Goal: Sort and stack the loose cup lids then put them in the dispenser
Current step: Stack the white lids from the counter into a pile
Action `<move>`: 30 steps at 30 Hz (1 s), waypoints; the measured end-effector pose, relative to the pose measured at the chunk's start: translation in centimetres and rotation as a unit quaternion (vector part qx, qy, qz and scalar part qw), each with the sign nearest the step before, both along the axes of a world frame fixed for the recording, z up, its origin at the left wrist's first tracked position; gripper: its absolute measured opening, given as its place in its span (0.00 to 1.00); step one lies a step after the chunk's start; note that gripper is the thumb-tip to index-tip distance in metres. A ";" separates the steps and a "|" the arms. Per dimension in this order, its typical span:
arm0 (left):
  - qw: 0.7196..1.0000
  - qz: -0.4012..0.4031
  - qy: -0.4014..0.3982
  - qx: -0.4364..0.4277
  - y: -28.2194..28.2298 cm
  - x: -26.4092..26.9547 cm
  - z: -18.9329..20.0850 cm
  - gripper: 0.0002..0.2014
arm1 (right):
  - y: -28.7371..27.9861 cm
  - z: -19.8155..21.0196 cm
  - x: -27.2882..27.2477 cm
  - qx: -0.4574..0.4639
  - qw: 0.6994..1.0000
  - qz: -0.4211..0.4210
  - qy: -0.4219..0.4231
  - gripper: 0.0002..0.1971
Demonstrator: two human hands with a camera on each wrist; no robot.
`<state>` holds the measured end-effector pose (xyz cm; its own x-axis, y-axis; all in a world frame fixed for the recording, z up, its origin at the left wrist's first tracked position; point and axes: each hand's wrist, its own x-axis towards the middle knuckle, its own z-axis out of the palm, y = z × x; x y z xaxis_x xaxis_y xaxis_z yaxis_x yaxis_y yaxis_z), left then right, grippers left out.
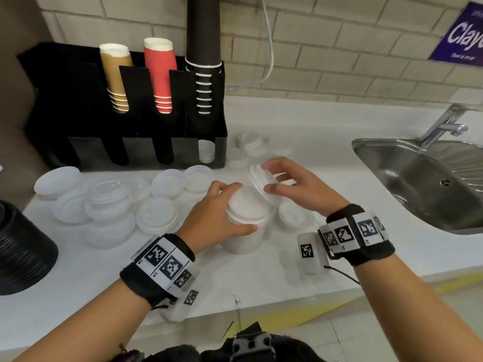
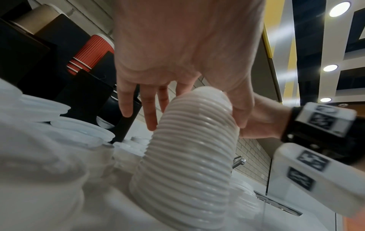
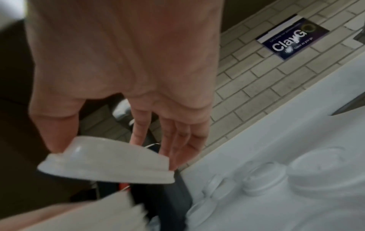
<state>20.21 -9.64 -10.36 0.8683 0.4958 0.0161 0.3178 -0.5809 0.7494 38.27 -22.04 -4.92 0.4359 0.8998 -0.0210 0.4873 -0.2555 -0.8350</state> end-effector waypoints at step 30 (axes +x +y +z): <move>0.998 0.011 -0.042 -0.036 0.0 -0.1 0.2 0.54 | 0.9 -1.3 -5.3 -0.077 0.979 0.010 -0.188 0.42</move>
